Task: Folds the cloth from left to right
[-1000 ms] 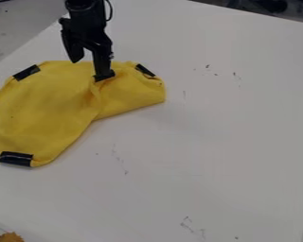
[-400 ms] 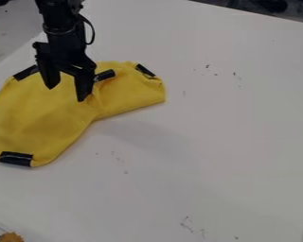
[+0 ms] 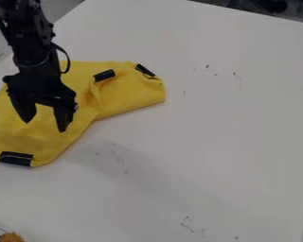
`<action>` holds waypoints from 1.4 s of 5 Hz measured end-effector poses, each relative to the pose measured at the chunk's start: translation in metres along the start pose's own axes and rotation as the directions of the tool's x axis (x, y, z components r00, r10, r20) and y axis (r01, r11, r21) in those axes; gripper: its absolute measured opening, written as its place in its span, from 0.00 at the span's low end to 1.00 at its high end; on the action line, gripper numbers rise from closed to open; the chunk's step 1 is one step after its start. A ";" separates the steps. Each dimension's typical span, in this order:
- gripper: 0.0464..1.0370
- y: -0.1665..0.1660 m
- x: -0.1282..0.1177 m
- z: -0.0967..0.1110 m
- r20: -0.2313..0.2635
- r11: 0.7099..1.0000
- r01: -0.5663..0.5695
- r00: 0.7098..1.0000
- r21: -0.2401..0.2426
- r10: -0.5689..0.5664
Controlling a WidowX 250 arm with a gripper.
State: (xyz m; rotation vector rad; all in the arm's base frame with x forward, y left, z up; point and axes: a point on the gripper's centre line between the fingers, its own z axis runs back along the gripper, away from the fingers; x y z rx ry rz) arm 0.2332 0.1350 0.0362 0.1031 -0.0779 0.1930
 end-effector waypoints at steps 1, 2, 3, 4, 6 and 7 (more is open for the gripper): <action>0.96 0.003 -0.025 -0.008 -0.001 0.997 -0.073 0.997 -0.022 0.073; 0.96 0.006 -0.038 -0.009 0.006 0.994 -0.109 0.994 -0.025 0.109; 0.96 0.009 -0.040 -0.002 0.016 0.993 -0.121 0.993 0.000 0.121; 0.96 0.011 -0.044 0.004 0.018 0.991 -0.131 0.991 0.029 0.130; 0.96 0.010 -0.054 0.017 0.031 0.983 -0.154 0.988 0.100 0.152; 0.96 0.008 -0.055 0.026 0.067 0.976 -0.153 0.987 0.154 0.144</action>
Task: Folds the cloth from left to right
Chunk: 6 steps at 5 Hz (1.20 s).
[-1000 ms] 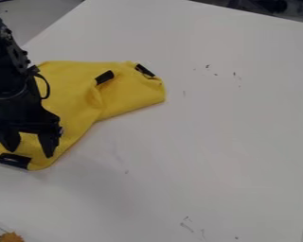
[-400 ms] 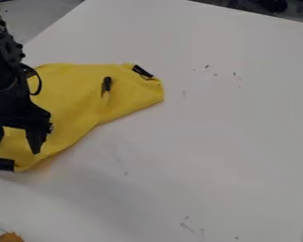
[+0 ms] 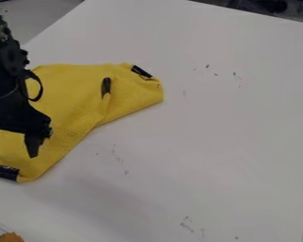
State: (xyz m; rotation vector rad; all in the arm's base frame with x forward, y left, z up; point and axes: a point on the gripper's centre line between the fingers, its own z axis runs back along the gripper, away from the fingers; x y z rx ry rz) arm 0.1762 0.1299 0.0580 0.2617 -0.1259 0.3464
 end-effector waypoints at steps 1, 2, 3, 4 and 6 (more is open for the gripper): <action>0.96 0.000 0.001 0.007 -0.032 1.000 0.002 0.999 0.005 -0.002; 0.96 -0.004 -0.004 -0.004 -0.057 0.997 -0.034 0.998 -0.065 0.030; 0.96 -0.012 -0.017 -0.015 -0.084 0.990 -0.073 0.995 -0.122 0.063; 0.96 -0.021 -0.026 -0.022 -0.133 0.982 -0.092 0.989 -0.163 0.071; 0.96 -0.031 -0.023 -0.043 -0.164 0.974 -0.099 0.984 -0.202 0.066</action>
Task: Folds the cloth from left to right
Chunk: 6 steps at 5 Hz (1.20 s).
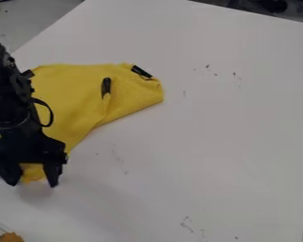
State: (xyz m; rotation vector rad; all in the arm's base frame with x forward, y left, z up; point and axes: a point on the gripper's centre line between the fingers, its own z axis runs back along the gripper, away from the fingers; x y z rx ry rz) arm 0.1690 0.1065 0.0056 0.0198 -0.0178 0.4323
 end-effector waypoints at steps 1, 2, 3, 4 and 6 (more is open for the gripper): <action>0.96 -0.003 0.009 -0.006 0.019 1.000 -0.022 1.000 -0.021 0.022; 0.93 -0.002 0.014 -0.008 0.025 0.999 -0.029 0.999 -0.021 0.030; 0.74 -0.002 0.020 -0.009 0.026 0.999 -0.046 0.999 -0.014 0.046; 0.54 -0.001 0.034 -0.010 0.066 0.999 -0.033 0.997 0.022 0.032; 0.12 -0.016 0.049 -0.010 0.156 0.992 -0.021 0.988 0.121 0.001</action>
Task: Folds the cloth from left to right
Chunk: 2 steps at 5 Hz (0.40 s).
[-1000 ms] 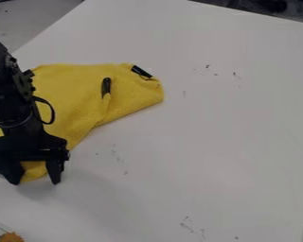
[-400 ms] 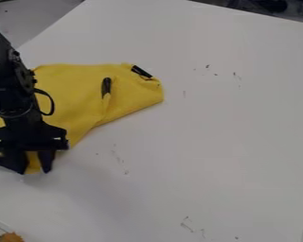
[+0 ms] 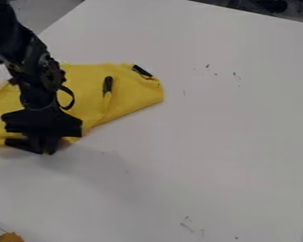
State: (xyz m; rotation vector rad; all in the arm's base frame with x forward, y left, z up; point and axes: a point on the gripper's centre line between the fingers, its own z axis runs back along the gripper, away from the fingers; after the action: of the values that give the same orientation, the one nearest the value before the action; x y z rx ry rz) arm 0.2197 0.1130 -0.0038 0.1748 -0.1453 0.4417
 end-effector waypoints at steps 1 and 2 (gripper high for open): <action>0.03 -0.003 -0.006 0.005 -0.040 1.000 -0.008 0.999 0.019 0.009; 0.01 -0.005 -0.029 0.014 -0.145 0.998 -0.020 0.989 0.058 0.029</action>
State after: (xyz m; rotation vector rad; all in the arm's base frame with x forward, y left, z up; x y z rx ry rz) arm 0.1946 0.0938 0.0040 0.1959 0.0084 0.4816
